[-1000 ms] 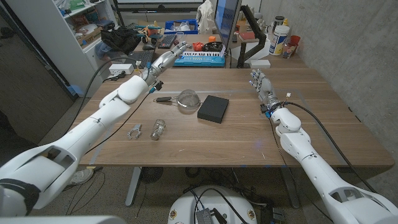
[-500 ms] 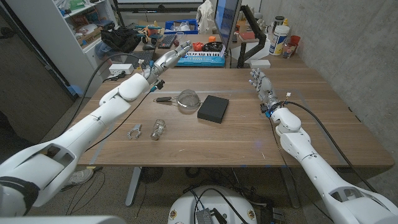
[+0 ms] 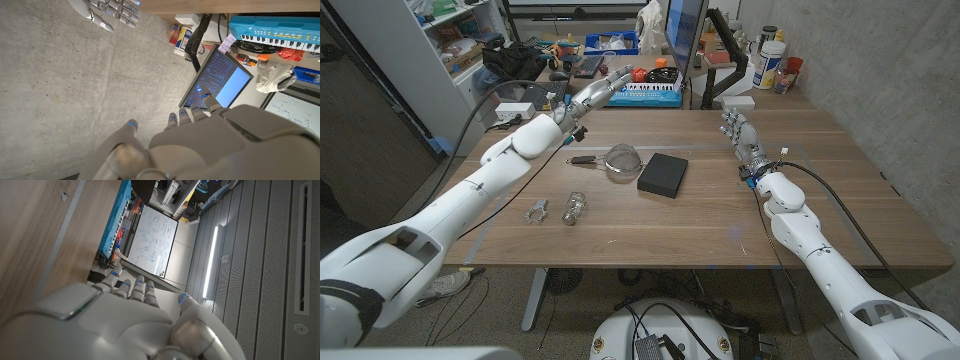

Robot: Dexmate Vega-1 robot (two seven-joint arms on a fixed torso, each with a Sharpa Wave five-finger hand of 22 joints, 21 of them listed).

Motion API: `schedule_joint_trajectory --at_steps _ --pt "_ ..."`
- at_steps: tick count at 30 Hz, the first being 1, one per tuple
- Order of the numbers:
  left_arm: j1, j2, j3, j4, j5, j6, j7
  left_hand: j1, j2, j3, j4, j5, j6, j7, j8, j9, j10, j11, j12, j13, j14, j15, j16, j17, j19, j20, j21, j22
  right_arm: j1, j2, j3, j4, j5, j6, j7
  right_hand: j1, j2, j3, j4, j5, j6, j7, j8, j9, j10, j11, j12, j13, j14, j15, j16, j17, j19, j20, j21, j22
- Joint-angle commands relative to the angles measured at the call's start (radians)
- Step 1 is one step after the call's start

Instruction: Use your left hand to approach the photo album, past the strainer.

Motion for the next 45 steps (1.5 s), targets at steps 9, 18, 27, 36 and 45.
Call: schedule_joint_trajectory --at_steps 9,18,27,36,45 --pt "-0.052 -0.011 0.035 0.006 0.053 0.008 -0.035 0.009 0.078 -0.001 0.001 0.005 -0.079 -0.011 0.0 0.001 -0.11 -0.005 0.002 0.005 -0.149 -0.003 -0.003 0.004 -0.132 -0.01 -0.003 0.004 0.002 -0.006 -0.005 0.008 0.003 0.021 0.004 0.012 0.102 0.003 -0.004 0.006 0.01 0.004 0.007 0.003 0.009 -0.003 0.007 0.003 0.002 0.0 -0.001 0.003 0.006 -0.075 -0.007 0.003" --pt "-0.061 -0.011 0.042 0.0 0.061 0.016 -0.05 0.008 0.079 -0.002 0.002 0.005 -0.079 -0.01 -0.001 0.001 -0.112 -0.005 0.001 0.005 -0.149 -0.003 -0.004 0.004 -0.131 -0.009 -0.006 0.004 -0.001 -0.006 -0.006 0.01 0.01 0.028 0.01 0.012 0.102 0.003 -0.004 0.006 0.012 0.004 0.007 0.003 0.009 0.001 0.007 0.003 0.002 0.001 -0.001 0.003 0.007 -0.074 -0.01 0.003" --pt "-0.07 -0.01 0.049 -0.005 0.072 0.014 -0.06 0.007 0.079 -0.003 0.002 0.006 -0.079 -0.009 -0.001 0.002 -0.112 -0.003 0.001 0.005 -0.15 -0.002 -0.005 0.004 -0.132 -0.007 -0.008 0.005 0.002 -0.006 -0.01 0.01 0.014 0.037 0.016 0.013 0.102 0.003 -0.004 0.006 0.011 0.005 0.007 0.003 0.008 0.0 0.006 0.003 0.002 0.001 -0.001 0.003 0.008 -0.074 -0.012 0.003" --pt "-0.084 -0.01 0.058 -0.006 0.093 0.01 -0.07 0.007 0.08 -0.005 0.003 0.006 -0.081 -0.01 -0.002 0.002 -0.113 -0.007 0.001 0.005 -0.15 -0.003 -0.006 0.004 -0.133 -0.01 -0.011 0.005 0.004 -0.005 -0.016 0.007 0.011 0.043 0.011 0.013 0.103 0.004 -0.004 0.006 0.012 0.005 0.007 0.003 0.009 0.001 0.006 0.003 0.003 0.001 -0.001 0.003 0.009 -0.073 -0.014 0.003" --pt "-0.097 -0.009 0.071 -0.007 0.117 0.004 -0.085 0.006 0.08 -0.006 0.003 0.006 -0.081 -0.011 -0.002 0.002 -0.114 -0.005 0.001 0.005 -0.151 -0.004 -0.006 0.004 -0.133 -0.009 -0.013 0.005 0.008 -0.005 -0.019 0.008 0.014 0.053 0.014 0.013 0.102 0.004 -0.004 0.006 0.012 0.003 0.007 0.003 0.008 -0.001 0.005 0.003 0.002 -0.001 -0.002 0.003 0.01 -0.075 -0.018 0.004"
